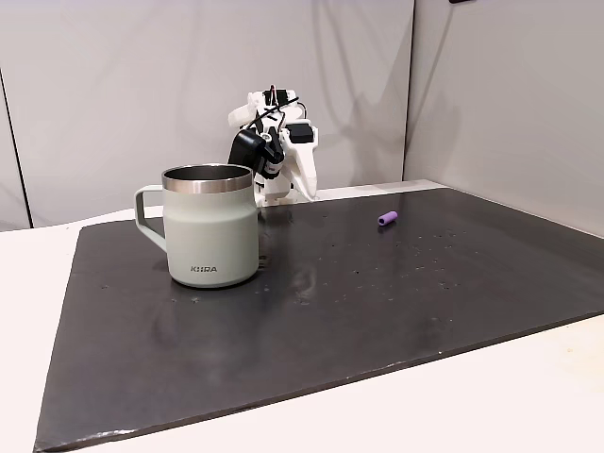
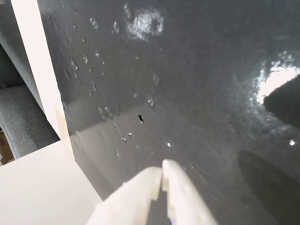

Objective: Grasp a pengrip and put it in the cup.

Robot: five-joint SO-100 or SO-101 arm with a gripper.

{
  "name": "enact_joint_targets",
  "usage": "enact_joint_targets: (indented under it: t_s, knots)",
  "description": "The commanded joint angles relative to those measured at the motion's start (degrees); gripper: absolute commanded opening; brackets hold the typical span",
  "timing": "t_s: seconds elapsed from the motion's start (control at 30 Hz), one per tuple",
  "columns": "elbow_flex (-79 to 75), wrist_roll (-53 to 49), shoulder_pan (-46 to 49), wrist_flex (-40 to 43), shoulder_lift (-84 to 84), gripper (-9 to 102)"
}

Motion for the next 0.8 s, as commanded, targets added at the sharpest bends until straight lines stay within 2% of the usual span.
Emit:
enact_joint_targets:
  t_s: [0.0,0.53,0.77]
  knots:
    - [-0.18,-0.88,0.53,-1.93,0.62,0]
    - [-2.72,-2.55,0.09,-3.6,0.09,0]
    - [-25.31,-2.37,-3.16,-3.78,-34.98,0]
